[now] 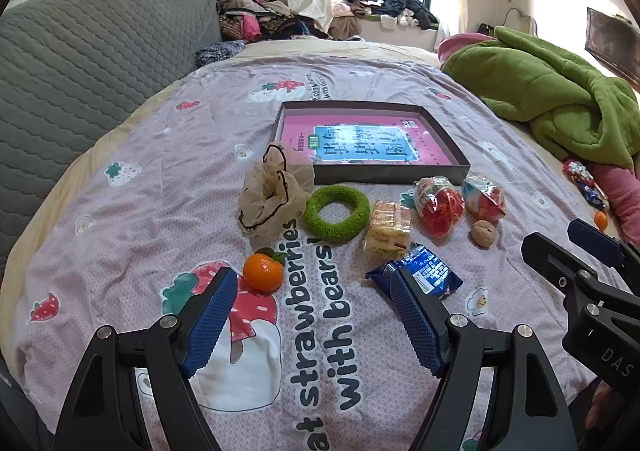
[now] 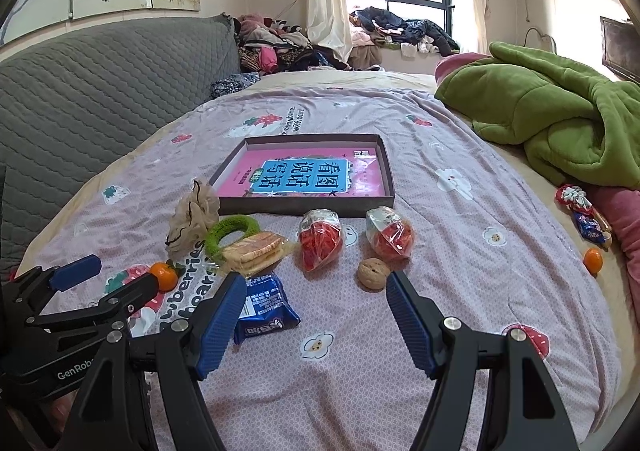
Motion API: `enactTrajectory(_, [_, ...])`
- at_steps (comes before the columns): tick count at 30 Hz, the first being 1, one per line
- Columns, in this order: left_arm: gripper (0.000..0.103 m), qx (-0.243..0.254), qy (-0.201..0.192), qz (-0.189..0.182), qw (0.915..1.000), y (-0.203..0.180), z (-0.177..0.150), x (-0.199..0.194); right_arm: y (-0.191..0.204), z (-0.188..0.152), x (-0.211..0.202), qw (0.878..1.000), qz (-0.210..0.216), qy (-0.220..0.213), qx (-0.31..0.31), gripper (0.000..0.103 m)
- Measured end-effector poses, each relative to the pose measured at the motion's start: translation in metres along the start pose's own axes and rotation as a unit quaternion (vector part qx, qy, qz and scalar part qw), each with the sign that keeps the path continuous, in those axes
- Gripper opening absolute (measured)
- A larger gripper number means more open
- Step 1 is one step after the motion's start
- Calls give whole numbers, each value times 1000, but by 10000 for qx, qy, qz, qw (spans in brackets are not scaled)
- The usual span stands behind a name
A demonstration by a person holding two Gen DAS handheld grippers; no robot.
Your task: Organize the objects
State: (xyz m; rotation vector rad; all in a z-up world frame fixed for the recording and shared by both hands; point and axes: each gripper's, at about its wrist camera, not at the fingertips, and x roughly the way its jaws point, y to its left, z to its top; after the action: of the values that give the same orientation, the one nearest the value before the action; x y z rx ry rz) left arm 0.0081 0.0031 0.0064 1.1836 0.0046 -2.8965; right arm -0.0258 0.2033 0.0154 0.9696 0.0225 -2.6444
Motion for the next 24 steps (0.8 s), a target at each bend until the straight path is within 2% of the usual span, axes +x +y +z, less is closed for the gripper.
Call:
enactTrajectory(16, [80,-86,-60,-51,9999,4,6,-6,2,7,-9,9999,1,-107,-96,72])
enactTrajectory(24, [80,-137,-126,-168,9997,10,20,-6,-4,14,-7,10000,-65,-63,-41,72])
